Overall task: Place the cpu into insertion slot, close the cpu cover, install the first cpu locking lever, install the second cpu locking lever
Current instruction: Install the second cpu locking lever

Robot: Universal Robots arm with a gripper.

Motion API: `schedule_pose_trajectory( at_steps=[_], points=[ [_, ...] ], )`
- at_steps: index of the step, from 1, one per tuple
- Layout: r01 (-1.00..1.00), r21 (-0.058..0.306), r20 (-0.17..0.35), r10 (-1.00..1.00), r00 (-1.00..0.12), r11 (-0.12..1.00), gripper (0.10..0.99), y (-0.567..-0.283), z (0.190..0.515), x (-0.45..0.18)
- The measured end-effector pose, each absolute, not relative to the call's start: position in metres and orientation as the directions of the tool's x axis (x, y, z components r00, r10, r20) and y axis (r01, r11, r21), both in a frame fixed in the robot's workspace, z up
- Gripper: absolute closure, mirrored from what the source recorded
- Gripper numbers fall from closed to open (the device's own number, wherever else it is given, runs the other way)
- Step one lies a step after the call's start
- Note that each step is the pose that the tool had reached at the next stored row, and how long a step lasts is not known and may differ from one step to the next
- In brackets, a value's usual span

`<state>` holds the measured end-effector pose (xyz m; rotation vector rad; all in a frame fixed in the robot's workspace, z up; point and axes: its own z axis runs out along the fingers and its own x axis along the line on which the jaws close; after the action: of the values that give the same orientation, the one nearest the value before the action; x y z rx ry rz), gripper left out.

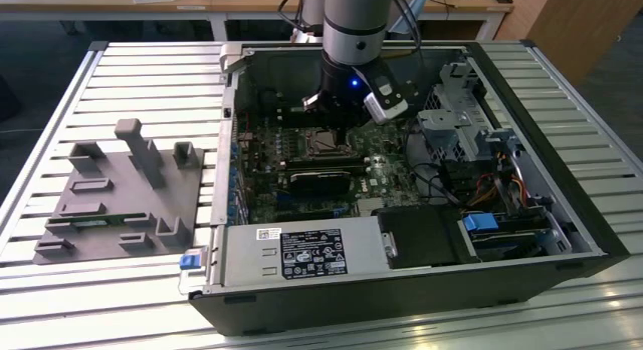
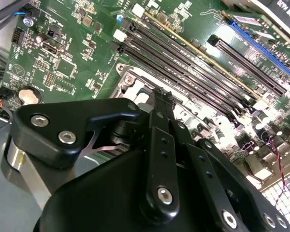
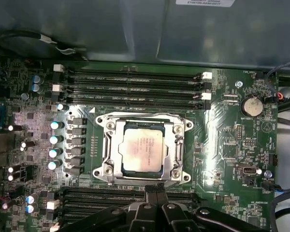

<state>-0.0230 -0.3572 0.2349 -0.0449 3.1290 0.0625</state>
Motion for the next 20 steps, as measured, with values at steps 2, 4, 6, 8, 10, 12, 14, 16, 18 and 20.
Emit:
schedule_pose_trajectory(
  at_steps=[2, 4, 6, 8, 10, 12, 14, 16, 18, 20],
  points=[
    [-0.029, 0.04, -0.012, -0.029, -1.0, 0.999, 0.98, -0.3578, 0.235, -0.0233],
    [-0.029, 0.04, -0.012, -0.028, -1.0, 0.999, 0.98, -0.3586, 0.2349, -0.0236],
    [-0.029, 0.04, -0.012, -0.028, -1.0, 0.999, 0.98, -0.3595, 0.2349, -0.0239],
    [-0.029, 0.041, -0.012, -0.028, -1.0, 0.999, 0.98, -0.3606, 0.2348, -0.0244],
    [-0.029, 0.041, -0.012, -0.028, -1.0, 0.999, 0.98, -0.3612, 0.2348, -0.0253],
    [-0.029, 0.041, -0.012, -0.029, -1.0, 0.999, 0.98, -0.3614, 0.2348, -0.0255],
    [-0.029, 0.041, -0.012, -0.028, -1.0, 0.999, 0.98, -0.3614, 0.2348, -0.0258],
    [-0.029, 0.041, -0.012, -0.028, -1.0, 0.999, 0.98, -0.3614, 0.2348, -0.0265],
    [-0.029, 0.041, -0.012, -0.028, -1.0, 0.999, 0.98, -0.3614, 0.2348, -0.0271],
    [-0.029, 0.041, -0.012, -0.028, -1.0, 0.999, 0.98, -0.3614, 0.2348, -0.0275]
  ],
)
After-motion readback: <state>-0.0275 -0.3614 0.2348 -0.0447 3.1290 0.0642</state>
